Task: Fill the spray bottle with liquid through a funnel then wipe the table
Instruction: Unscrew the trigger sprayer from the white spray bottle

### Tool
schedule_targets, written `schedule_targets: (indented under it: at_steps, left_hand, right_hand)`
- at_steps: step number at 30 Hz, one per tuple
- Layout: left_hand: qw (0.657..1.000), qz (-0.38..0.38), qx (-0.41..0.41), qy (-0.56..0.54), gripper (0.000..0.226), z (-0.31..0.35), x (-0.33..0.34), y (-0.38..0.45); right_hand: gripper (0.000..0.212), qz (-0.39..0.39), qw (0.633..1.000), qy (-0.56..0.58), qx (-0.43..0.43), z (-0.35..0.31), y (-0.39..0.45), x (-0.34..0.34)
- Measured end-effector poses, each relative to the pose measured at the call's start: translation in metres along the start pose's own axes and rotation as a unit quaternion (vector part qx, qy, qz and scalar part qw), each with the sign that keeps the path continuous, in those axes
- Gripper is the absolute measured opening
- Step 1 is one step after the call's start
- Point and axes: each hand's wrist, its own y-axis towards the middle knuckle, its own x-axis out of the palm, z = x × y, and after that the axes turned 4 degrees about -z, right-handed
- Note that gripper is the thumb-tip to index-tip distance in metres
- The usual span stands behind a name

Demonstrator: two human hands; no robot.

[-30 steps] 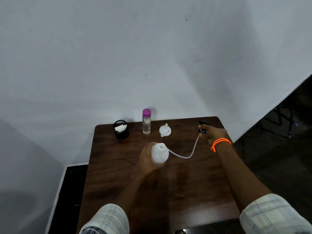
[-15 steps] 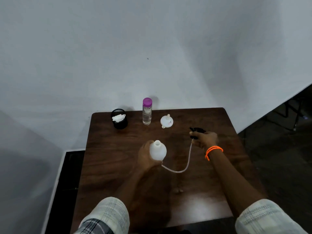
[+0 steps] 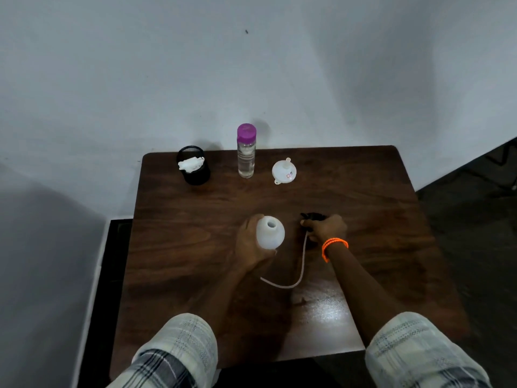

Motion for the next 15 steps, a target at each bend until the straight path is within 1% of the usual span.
schedule_targets:
  at_steps: [2,3,6,8,13,15]
  left_hand:
    - [1.000,0.004,0.003,-0.004,0.100,-0.002,0.006,0.002]
    - [1.000,0.007,0.006,-0.004,0.100,-0.001,0.006,0.003]
    - [1.000,0.010,0.004,-0.009,0.102,-0.001,0.009,0.004]
    - [1.000,0.014,0.004,-0.017,0.104,-0.001,0.009,0.005]
    - [1.000,-0.007,-0.023,-0.015,0.126,0.002,0.005,0.004]
    - [0.999,-0.016,-0.030,-0.007,0.129,0.001,0.000,0.003]
  right_hand:
    - [0.071,0.021,0.998,-0.051,-0.018,0.013,0.020,0.009]
    - [0.073,0.032,0.997,-0.072,-0.026,0.012,0.017,0.012]
    - [0.070,0.042,0.991,-0.113,-0.063,0.002,-0.009,0.013]
    - [0.073,0.042,0.989,-0.121,-0.078,0.002,-0.012,0.014]
    - [0.079,0.045,0.981,-0.150,-0.118,0.004,-0.016,0.011]
    - [0.082,0.041,0.977,-0.165,-0.125,0.004,-0.019,0.009]
